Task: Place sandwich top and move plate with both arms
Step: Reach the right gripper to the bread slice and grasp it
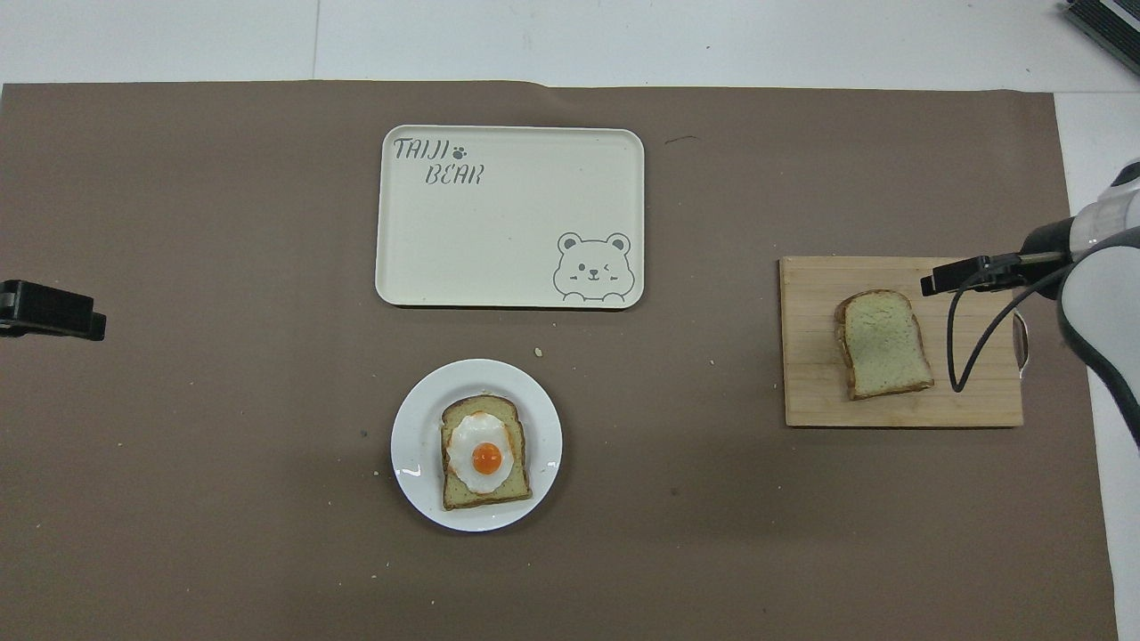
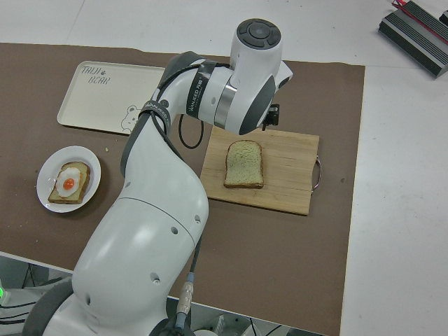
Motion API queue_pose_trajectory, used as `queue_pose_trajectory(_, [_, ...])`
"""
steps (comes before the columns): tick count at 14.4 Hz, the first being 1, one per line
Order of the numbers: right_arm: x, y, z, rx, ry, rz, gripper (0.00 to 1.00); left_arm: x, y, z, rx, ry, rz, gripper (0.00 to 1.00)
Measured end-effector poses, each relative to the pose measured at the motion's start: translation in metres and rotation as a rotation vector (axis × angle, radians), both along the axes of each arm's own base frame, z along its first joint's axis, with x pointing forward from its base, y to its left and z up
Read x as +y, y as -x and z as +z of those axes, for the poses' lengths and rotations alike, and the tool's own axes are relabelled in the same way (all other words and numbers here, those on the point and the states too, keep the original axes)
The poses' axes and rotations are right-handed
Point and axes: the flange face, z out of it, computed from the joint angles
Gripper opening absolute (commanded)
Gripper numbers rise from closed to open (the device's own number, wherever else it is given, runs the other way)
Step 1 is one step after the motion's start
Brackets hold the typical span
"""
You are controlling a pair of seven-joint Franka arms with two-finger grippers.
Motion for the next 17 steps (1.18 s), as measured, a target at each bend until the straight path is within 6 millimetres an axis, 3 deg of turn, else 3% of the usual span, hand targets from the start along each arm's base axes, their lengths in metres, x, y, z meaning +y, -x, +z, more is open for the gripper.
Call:
queue_pose_trajectory(4, [-0.009, -0.002, -0.039, -0.010, -0.013, 0.080, 1.00, 0.000, 0.000, 0.000, 0.000, 0.000, 0.000, 1.00])
queue_pose_trajectory(10, [-0.016, 0.008, -0.120, 0.035, -0.032, 0.166, 1.00, 0.000, 0.000, 0.000, 0.000, 0.000, 0.000, 1.00])
queue_pose_trajectory(17, [-0.023, 0.022, -0.140, 0.082, -0.058, 0.176, 1.00, 0.000, 0.000, 0.000, 0.000, 0.000, 0.000, 1.00])
